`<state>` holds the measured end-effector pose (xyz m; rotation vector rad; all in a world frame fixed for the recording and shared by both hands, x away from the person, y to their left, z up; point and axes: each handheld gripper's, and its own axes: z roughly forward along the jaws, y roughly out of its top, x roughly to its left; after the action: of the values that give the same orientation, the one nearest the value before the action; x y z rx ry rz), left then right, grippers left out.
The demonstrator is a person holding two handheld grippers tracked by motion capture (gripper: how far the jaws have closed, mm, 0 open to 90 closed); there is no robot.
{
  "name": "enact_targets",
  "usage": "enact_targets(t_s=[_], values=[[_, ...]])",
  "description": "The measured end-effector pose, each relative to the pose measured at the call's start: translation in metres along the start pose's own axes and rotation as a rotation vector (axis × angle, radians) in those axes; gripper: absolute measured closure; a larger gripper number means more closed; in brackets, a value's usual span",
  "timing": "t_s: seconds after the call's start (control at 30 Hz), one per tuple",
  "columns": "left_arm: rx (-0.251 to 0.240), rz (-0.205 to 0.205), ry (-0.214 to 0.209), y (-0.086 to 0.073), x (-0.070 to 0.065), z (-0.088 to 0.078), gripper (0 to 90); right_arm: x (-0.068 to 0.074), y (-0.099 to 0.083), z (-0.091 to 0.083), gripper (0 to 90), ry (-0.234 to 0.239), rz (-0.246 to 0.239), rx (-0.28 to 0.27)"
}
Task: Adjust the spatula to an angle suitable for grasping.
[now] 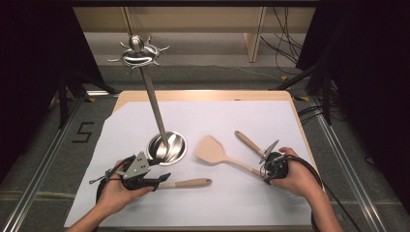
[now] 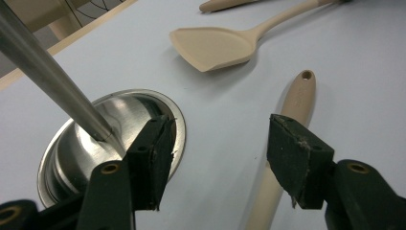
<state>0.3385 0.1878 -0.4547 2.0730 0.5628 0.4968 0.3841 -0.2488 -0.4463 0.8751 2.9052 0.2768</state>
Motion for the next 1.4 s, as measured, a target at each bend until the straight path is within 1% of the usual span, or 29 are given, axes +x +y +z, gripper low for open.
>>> enact_targets(t_s=[0.03, 0.07, 0.1, 0.17, 0.2, 0.23, 0.37, 0.43, 0.47, 0.5, 0.57, 0.63, 0.67, 0.7, 0.77, 0.83, 0.9, 0.93, 0.97, 1.0, 1.03, 1.07, 1.1, 1.13, 1.17, 1.2, 1.27, 1.33, 1.4], values=[[0.0, 0.0, 0.0, 0.0, 0.0, 0.0, 40.5, 0.0, 0.0, 0.0, 71.2, 0.0, 0.0, 0.0], [0.011, 0.033, -0.005, 0.001, 0.002, -0.001, 40.5, 0.001, 0.0, -0.002, 71.3, 0.0, -0.002, -0.009], [-0.004, 0.003, -0.003, 0.001, -0.001, 0.001, 40.4, 0.002, 0.0, -0.006, 71.4, 0.006, 0.001, -0.019], [0.011, 0.015, -0.017, 0.002, -0.001, 0.001, 40.3, 0.003, -0.001, -0.014, 71.5, 0.002, -0.017, -0.05], [0.009, 0.035, -0.018, 0.004, -0.001, 0.001, 40.2, 0.005, -0.001, -0.019, 71.5, 0.011, 0.0, -0.072], [0.0, 0.038, -0.018, 0.006, -0.003, 0.001, 40.2, 0.007, -0.002, -0.031, 71.5, 0.032, 0.023, -0.129], [-0.006, 0.057, -0.019, 0.013, -0.006, 0.002, 40.2, 0.008, 0.0, -0.043, 71.5, 0.033, 0.034, -0.18], [-0.005, 0.083, -0.033, 0.022, -0.009, 0.004, 40.4, 0.009, 0.002, -0.048, 71.5, 0.038, 0.044, -0.2], [-0.012, 0.123, -0.049, 0.034, -0.012, 0.008, 40.8, 0.012, 0.004, -0.052, 71.5, 0.023, 0.062, -0.199], [-0.012, 0.123, -0.049, 0.034, -0.012, 0.008, 40.9, 0.012, 0.004, -0.052, 71.5, 0.023, 0.062, -0.199], [-0.03, 0.164, -0.071, 0.05, -0.014, 0.014, 41.0, 0.014, 0.005, -0.057, 71.5, 0.021, 0.058, -0.222], [-0.032, 0.176, -0.089, 0.066, -0.019, 0.024, 40.9, 0.017, 0.007, -0.064, 71.5, 0.02, 0.065, -0.252], [-0.026, 0.23, -0.101, 0.081, -0.024, 0.034, 40.8, 0.02, 0.009, -0.071, 71.5, 0.025, 0.082, -0.27], [-0.026, 0.23, -0.101, 0.081, -0.024, 0.034, 40.8, 0.02, 0.009, -0.071, 71.5, 0.025, 0.082, -0.27], [-0.01, 0.3, -0.132, 0.099, -0.033, 0.05, 40.7, 0.021, 0.011, -0.078, 71.5, 0.006, 0.068, -0.301], [0.008, 0.369, -0.152, 0.111, -0.039, 0.064, 40.9, 0.024, 0.014, -0.084, 71.4, 0.009, 0.072, -0.307], [0.04, 0.405, -0.179, 0.119, -0.043, 0.078, 41.1, 0.025, 0.017, -0.088, 71.4, -0.005, 0.059, -0.312], [0.058, 0.421, -0.19, 0.123, -0.045, 0.094, 41.6, 0.028, 0.019, -0.09, 71.4, 0.005, 0.083, -0.301], [0.058, 0.421, -0.19, 0.123, -0.045, 0.094, 41.7, 0.026, 0.019, -0.091, 71.4, -0.007, 0.059, -0.312], [0.107, 0.448, -0.207, 0.127, -0.049, 0.112, 41.4, 0.027, 0.02, -0.093, 71.4, -0.003, 0.069, -0.312], [0.103, 0.464, -0.226, 0.129, -0.049, 0.119, 41.4, 0.027, 0.021, -0.093, 71.4, -0.013, 0.05, -0.323], [0.103, 0.464, -0.226, 0.129, -0.049, 0.119, 41.5, 0.027, 0.021, -0.093, 71.4, -0.013, 0.05, -0.323], [0.093, 0.47, -0.239, 0.132, -0.049, 0.13, 41.5, 0.028, 0.022, -0.095, 71.4, -0.007, 0.07, -0.317], [0.096, 0.475, -0.234, 0.134, -0.05, 0.136, 42.4, 0.028, 0.023, -0.095, 71.4, -0.009, 0.06, -0.319], [0.087, 0.474, -0.247, 0.137, -0.052, 0.146, 44.4, 0.03, 0.023, -0.097, 71.4, -0.006, 0.072, -0.313], [0.101, 0.488, -0.264, 0.138, -0.052, 0.152, 45.8, 0.03, 0.023, -0.097, 71.4, -0.015, 0.067, -0.317], [0.099, 0.494, -0.256, 0.139, -0.054, 0.156, 49.0, 0.03, 0.024, -0.097, 71.4, -0.021, 0.052, -0.326], [0.109, 0.536, -0.248, 0.14, -0.056, 0.165, 50.2, 0.03, 0.024, -0.097, 71.4, -0.024, 0.043, -0.322], [0.105, 0.531, -0.239, 0.141, -0.059, 0.171, 52.3, 0.032, 0.025, -0.098, 71.4, -0.017, 0.06, -0.319]])
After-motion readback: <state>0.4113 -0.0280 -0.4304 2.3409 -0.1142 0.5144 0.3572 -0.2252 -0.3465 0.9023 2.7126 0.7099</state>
